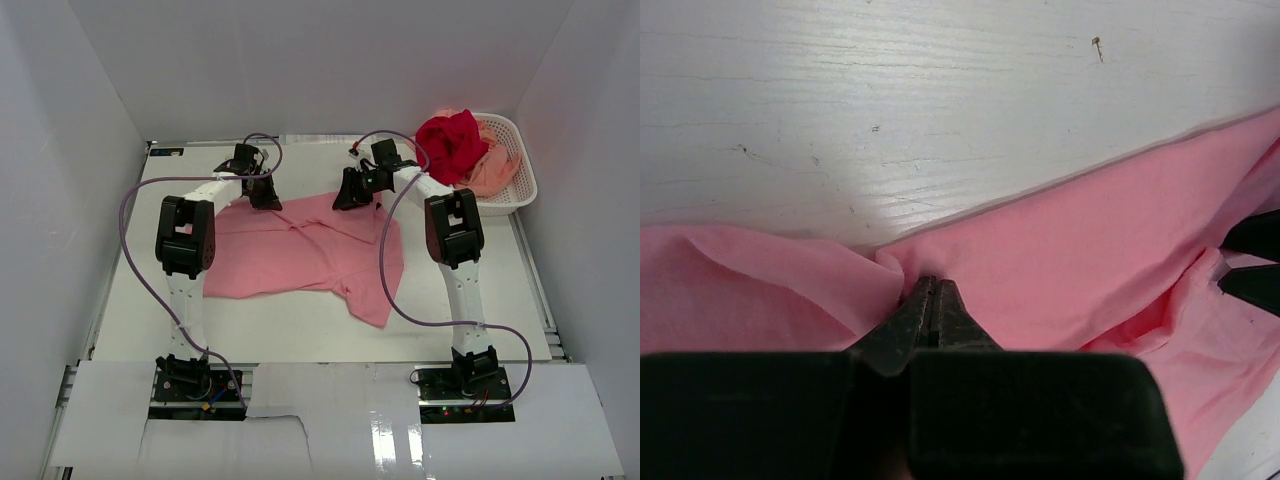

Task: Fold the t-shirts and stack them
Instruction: Fold the flattened tshirt in 1/3 of the way

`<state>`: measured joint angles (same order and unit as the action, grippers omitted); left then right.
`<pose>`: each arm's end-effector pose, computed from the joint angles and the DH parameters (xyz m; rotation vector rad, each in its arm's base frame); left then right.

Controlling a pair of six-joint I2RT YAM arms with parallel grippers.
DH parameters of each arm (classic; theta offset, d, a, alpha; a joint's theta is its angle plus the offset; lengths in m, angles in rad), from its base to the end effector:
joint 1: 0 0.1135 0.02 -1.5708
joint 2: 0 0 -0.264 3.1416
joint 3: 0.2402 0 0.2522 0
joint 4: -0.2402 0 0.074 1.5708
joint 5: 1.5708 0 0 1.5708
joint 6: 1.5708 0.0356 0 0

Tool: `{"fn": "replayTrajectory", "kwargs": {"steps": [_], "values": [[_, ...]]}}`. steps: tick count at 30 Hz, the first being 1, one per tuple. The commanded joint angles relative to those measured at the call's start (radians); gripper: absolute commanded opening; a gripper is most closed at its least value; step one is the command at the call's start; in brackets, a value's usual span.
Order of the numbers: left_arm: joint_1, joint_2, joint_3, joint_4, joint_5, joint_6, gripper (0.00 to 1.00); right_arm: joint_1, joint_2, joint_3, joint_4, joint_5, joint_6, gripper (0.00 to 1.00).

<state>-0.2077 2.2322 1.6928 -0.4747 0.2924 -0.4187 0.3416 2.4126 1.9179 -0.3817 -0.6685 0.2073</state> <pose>0.4678 -0.1091 0.1557 -0.1673 2.6343 -0.6017 0.4884 0.1971 0.1475 -0.4714 2.4231 1.0589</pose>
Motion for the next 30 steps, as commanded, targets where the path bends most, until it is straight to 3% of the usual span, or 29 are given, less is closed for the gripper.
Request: {"fn": "replayTrajectory", "kwargs": {"steps": [1, 4, 8, 9, 12, 30], "values": [[-0.007, -0.057, 0.018, -0.013, 0.019, 0.009, 0.00, 0.005, 0.016, 0.043, 0.033, -0.040, 0.020, 0.43], [-0.006, -0.057, 0.018, -0.013, 0.019, 0.012, 0.00, 0.007, 0.010, 0.035, 0.052, -0.048, 0.030, 0.39], [-0.007, -0.054, 0.016, -0.013, 0.022, 0.011, 0.00, 0.008, 0.010, 0.041, 0.061, -0.063, 0.043, 0.27], [-0.006, -0.054, 0.015, -0.013, 0.024, 0.012, 0.00, 0.008, 0.010, 0.040, 0.061, -0.068, 0.046, 0.19], [-0.007, -0.052, 0.011, -0.013, 0.025, 0.009, 0.00, 0.008, -0.001, 0.029, 0.072, -0.082, 0.053, 0.08], [-0.018, -0.045, 0.004, -0.008, 0.028, 0.001, 0.00, 0.017, -0.171, -0.235, 0.190, -0.256, 0.096, 0.08]]}}
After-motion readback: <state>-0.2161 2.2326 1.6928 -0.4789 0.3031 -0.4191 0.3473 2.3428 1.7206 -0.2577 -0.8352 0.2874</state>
